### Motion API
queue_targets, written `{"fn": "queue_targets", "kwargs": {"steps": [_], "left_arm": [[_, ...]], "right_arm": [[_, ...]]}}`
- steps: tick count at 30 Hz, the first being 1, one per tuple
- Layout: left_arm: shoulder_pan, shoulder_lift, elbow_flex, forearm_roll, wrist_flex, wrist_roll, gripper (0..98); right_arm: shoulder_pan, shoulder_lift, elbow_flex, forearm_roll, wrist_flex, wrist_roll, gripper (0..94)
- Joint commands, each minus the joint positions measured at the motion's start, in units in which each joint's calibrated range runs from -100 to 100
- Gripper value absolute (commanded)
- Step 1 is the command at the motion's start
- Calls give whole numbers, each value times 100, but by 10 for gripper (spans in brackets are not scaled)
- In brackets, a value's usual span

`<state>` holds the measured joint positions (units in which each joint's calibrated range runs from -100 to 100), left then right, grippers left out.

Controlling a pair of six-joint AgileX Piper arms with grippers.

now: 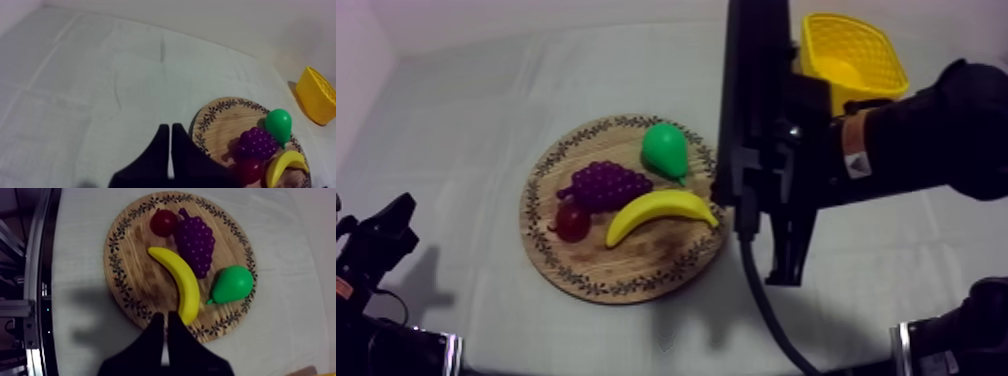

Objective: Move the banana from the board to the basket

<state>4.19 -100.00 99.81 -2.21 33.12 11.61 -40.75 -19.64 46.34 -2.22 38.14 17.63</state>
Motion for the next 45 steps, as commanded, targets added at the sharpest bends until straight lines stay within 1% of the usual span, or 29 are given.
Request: {"fn": "queue_targets", "kwargs": {"steps": [1, 2, 4, 7, 8, 10, 16, 20, 29, 36, 45], "left_arm": [[-2, 0, -3, 4, -5, -2, 1], [-2, 0, -3, 4, -5, -1, 1], [-2, 0, -3, 4, -5, -2, 1], [-2, 0, -3, 4, -5, -1, 1], [-2, 0, -3, 4, -5, -1, 1], [-2, 0, -3, 4, -5, 0, 1], [-2, 0, -3, 4, -5, 0, 1], [-2, 0, -3, 4, -5, -1, 1], [-2, 0, -3, 4, -5, -1, 1], [-2, 0, -3, 4, -5, -1, 1], [-2, 0, -3, 4, -5, -3, 1]], "right_arm": [[9, 173, -82, 4, 3, 11, 93], [21, 237, -125, 3, 0, 17, 144], [50, 339, -200, -22, 4, 53, 288], [91, 427, -273, -65, 6, 123, 467], [101, 445, -289, -66, 14, 140, 516], [112, 466, -299, -47, 3, 144, 556], [72, 490, -288, -34, 54, 200, 552], [-35, 650, -251, 44, 62, 147, 542], [-90, 1706, -441, 116, -153, 102, 524], [14, 2723, -1006, 160, -189, 61, 523], [226, 3729, -1769, 139, -163, 124, 526]]}}
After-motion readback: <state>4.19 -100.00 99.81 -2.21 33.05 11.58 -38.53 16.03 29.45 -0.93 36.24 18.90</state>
